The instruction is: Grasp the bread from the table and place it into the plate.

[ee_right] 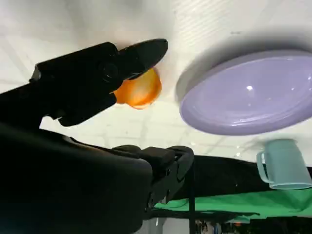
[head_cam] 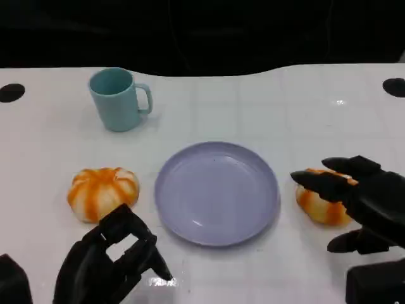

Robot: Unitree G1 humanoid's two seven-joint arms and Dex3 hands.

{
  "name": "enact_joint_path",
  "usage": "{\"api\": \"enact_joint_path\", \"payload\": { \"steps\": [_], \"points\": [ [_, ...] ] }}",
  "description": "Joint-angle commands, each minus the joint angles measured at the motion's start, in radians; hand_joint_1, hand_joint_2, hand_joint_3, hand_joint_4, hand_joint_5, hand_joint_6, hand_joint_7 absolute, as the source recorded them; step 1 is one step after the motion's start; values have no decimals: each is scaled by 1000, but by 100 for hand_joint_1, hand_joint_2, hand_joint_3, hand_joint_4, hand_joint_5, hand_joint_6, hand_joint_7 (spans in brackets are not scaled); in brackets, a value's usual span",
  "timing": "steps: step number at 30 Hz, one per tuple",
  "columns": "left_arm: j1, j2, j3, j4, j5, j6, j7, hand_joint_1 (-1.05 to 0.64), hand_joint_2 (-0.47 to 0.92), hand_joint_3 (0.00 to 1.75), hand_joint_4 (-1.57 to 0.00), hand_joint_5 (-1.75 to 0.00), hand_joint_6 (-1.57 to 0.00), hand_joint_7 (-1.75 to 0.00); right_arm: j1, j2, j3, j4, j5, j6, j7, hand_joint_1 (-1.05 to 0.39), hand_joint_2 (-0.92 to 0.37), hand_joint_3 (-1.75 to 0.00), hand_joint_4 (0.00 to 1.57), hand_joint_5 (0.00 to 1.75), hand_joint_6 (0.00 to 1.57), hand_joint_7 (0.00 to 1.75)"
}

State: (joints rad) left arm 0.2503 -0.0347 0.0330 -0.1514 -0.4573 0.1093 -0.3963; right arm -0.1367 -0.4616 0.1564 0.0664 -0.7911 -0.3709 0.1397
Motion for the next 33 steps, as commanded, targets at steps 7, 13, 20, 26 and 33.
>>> {"api": "enact_joint_path", "payload": {
  "steps": [7,13,20,26,33],
  "points": [
    [12,6,4,-25,-4,9,10,-62,91,16,-68,-175,-55,-160,-138,-33,118,215,-110,55,-134,-45,-79,-1,1,38,25,1],
    [14,5,1,-28,1,7,11,-62,91,16,-69,-175,-55,-161,-194,-41,176,292,-147,95,-141,-42,-80,-1,2,36,25,1],
    [17,3,0,-35,-1,12,17,-63,91,15,-69,-175,-56,-161,-242,-38,217,353,-135,125,-111,-39,-81,0,11,23,27,0],
    [19,2,-2,-39,-3,15,20,-63,91,15,-69,-175,-56,-160,-264,-30,242,365,-125,135,-95,-37,-81,0,16,19,27,0],
    [23,3,-5,-49,-2,14,21,-63,92,14,-69,-175,-57,-160,-283,-21,266,369,-113,141,-107,-32,-80,0,25,17,33,2]
  ]
}}
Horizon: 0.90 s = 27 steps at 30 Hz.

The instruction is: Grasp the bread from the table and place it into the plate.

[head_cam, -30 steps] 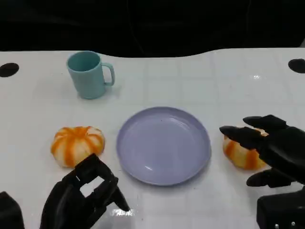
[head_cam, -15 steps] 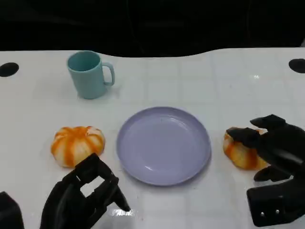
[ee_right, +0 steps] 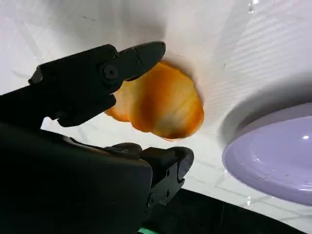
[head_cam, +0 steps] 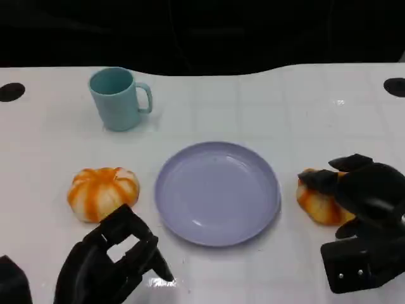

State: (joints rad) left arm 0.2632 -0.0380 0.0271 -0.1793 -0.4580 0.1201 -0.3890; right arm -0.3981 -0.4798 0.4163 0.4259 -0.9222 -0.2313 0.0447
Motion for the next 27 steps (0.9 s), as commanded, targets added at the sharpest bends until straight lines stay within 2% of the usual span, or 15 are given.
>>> {"api": "enact_joint_path", "payload": {
  "steps": [1,5,8,20,25,26,27],
  "points": [
    [12,5,0,-24,-2,5,14,-62,92,14,-69,-175,-57,-159,-24,-1,6,14,20,-5,-27,-31,-80,0,30,18,37,3],
    [19,4,-2,-37,-2,13,22,-62,92,14,-69,-175,-57,-158,-35,11,3,34,32,-15,-76,-22,-81,0,61,14,59,4],
    [21,7,-4,-41,0,12,23,-61,92,15,-69,-175,-57,-157,-45,16,2,49,42,-22,-100,-18,-81,0,74,12,69,5],
    [25,11,-4,-50,-1,14,26,-62,92,18,-69,-175,-55,-163,-98,28,30,81,83,43,41,-18,-82,-1,70,3,67,0],
    [26,9,-3,-51,-4,16,25,-62,92,17,-69,-175,-55,-163,-117,40,41,131,93,29,11,-18,-81,0,74,4,69,1],
    [25,9,-3,-49,-3,14,24,-62,92,17,-69,-175,-55,-163,-119,44,40,143,97,21,-10,-18,-82,0,78,6,71,2],
    [24,10,-3,-48,-1,13,24,-62,92,17,-69,-175,-55,-163,-122,51,35,165,104,1,-50,-15,-81,0,91,12,79,5]
  ]
}}
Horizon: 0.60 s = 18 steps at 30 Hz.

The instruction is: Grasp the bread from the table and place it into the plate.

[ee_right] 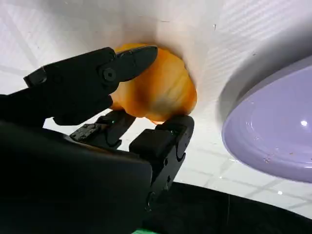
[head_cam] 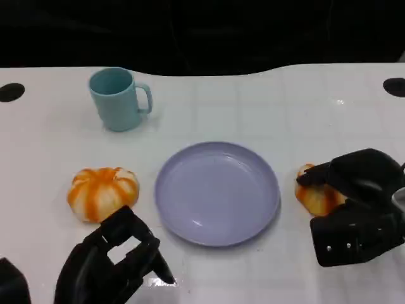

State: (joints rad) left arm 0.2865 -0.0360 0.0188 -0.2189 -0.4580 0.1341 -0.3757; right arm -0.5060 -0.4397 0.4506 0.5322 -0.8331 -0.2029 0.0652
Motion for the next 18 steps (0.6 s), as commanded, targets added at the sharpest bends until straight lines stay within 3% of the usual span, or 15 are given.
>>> {"api": "enact_joint_path", "payload": {
  "steps": [1,2,3,4,6,10,11,12,13,15,16,18],
  "points": [
    [-1,8,5,-7,3,-3,12,-62,92,18,-69,-175,-55,-163,-17,16,-3,79,21,-46,-106,-13,-80,0,102,18,85,7],
    [-1,8,3,-9,7,-3,15,-62,92,18,-70,-175,-55,-163,-20,22,-8,103,27,-65,-149,-11,-80,0,107,25,91,7],
    [-1,8,3,-10,8,-2,16,-62,92,18,-70,-175,-55,-162,-25,27,-9,124,29,-81,-183,-8,-80,-1,99,77,104,6],
    [0,9,2,-11,8,-1,17,-62,92,18,-70,-175,-55,-162,-31,28,-8,152,30,-106,-222,-7,-82,-1,92,108,111,5],
    [0,11,0,-12,14,-4,18,-62,92,18,-70,-175,-56,-162,-48,26,2,205,25,-158,-295,0,-87,-2,91,147,129,10],
    [1,12,-1,-12,11,-4,17,-63,92,19,-70,-175,-56,-162,-74,25,17,280,15,-221,-390,1,-90,-3,91,172,143,18],
    [1,11,0,-12,11,-4,17,-63,92,19,-70,-175,-56,-162,-78,25,21,292,12,-231,-412,1,-89,-6,90,173,132,47],
    [1,11,0,-10,10,-5,15,-62,92,19,-70,-175,-56,-162,-82,26,25,302,9,-238,-431,0,-87,-12,90,174,106,103],
    [1,10,0,-9,9,-5,15,-62,92,19,-70,-175,-55,-162,-85,26,29,309,7,-240,-447,-1,-85,-15,89,174,95,125],
    [1,10,0,-10,10,-6,15,-62,92,19,-70,-175,-55,-163,-88,29,32,318,7,-241,-469,-2,-77,-33,88,175,81,152],
    [1,10,0,-9,11,-7,15,-62,92,19,-70,-175,-55,-162,-87,31,30,319,10,-240,-475,-3,-63,-61,88,175,76,160],
    [1,9,0,-7,10,-8,15,-61,92,19,-70,-175,-54,-162,-86,34,27,320,17,-243,-487,-3,-49,-88,88,175,75,162]
  ]
}}
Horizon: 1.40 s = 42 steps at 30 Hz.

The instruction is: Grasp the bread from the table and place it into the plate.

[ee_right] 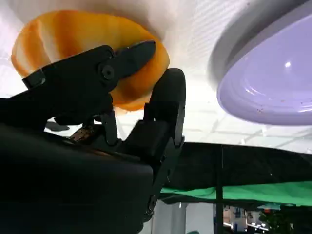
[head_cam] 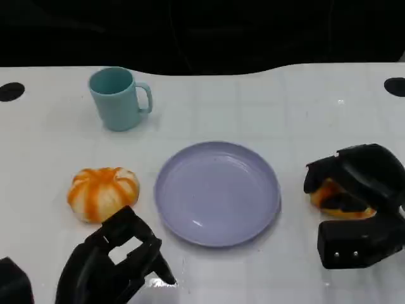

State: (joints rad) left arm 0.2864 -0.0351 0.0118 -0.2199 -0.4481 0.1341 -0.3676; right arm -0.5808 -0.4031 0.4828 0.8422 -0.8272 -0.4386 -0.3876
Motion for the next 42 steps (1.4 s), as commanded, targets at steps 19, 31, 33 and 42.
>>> {"api": "enact_joint_path", "payload": {
  "steps": [19,31,33,42],
  "points": [
    [-4,2,8,1,-4,-4,11,-59,92,21,-70,-175,-55,-160,2,-9,-67,-41,69,-113,-205,8,-24,-124,100,175,92,145],
    [-8,2,9,14,-4,-10,7,-57,92,20,-70,-175,-56,-158,33,25,-115,-215,165,-171,-93,9,-14,-139,103,175,89,156],
    [-8,0,9,12,-7,-5,10,-58,92,19,-70,-175,-57,-158,37,38,-118,-237,177,-184,-74,10,-12,-145,105,175,89,159],
    [-10,-1,6,17,-3,-11,9,-59,92,19,-70,-175,-57,-159,25,111,-110,-269,222,-240,55,3,-14,-145,104,175,81,169]
  ]
}}
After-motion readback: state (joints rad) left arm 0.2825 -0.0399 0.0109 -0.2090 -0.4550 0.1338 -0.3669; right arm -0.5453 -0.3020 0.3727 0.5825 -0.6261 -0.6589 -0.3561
